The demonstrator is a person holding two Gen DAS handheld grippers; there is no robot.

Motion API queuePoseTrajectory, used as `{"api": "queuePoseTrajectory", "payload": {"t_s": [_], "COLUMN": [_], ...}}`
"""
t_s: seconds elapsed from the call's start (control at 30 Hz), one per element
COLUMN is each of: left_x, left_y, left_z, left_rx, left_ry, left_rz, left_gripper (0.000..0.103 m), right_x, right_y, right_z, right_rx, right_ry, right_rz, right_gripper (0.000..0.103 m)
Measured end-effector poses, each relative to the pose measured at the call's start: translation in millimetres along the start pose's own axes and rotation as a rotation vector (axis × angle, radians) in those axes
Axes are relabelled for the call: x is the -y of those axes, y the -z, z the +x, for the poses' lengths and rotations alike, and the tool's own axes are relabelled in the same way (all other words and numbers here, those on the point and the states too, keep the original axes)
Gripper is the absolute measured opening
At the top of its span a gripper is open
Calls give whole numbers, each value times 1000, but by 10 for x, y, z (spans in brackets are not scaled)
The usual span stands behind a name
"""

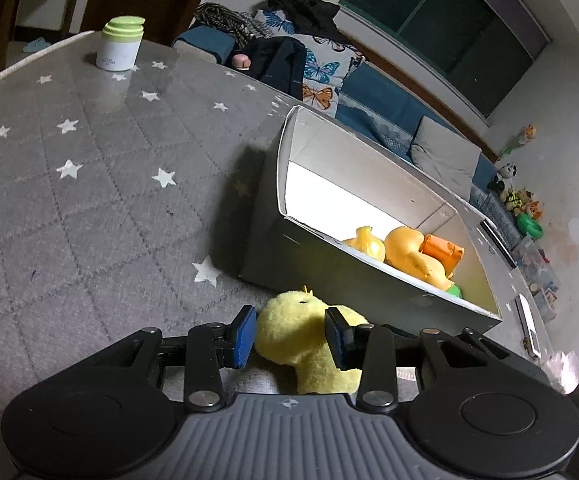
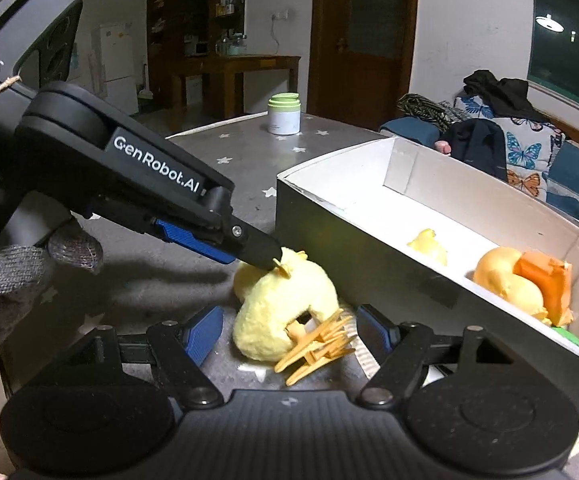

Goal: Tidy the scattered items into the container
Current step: 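Close the left gripper on the yellow plush chick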

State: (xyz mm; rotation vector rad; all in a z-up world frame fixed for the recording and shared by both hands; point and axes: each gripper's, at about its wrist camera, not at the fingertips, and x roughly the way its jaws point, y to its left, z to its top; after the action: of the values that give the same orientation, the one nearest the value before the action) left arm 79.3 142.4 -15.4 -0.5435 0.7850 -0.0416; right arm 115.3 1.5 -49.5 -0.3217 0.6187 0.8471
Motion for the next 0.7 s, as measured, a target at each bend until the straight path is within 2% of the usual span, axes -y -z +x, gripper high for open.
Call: {"api": "queuePoseTrajectory", "payload": {"t_s": [0.13, 0.17, 0.33, 0.7], "left_x": [-50, -58, -68, -68], "left_y": [-19, -23, -33, -93], "left_z": [28, 37, 78, 127], "left_rx": [-4, -5, -10, -4], "left_ry": [10, 14, 29, 29], "left_rz": [-38, -45, -60, -75], "left_gripper": [40, 40, 40, 40], "right_x": [5, 6, -8, -4], "right_y": [-8, -8, 17, 11], "right_z": [46, 51, 25, 94], "right_rx": [-8, -11, -30, -30], "right_ry": [-6, -11, -34, -26], "right_rz": [-1, 0, 1, 27], "right_gripper": [72, 68, 61, 62]}}
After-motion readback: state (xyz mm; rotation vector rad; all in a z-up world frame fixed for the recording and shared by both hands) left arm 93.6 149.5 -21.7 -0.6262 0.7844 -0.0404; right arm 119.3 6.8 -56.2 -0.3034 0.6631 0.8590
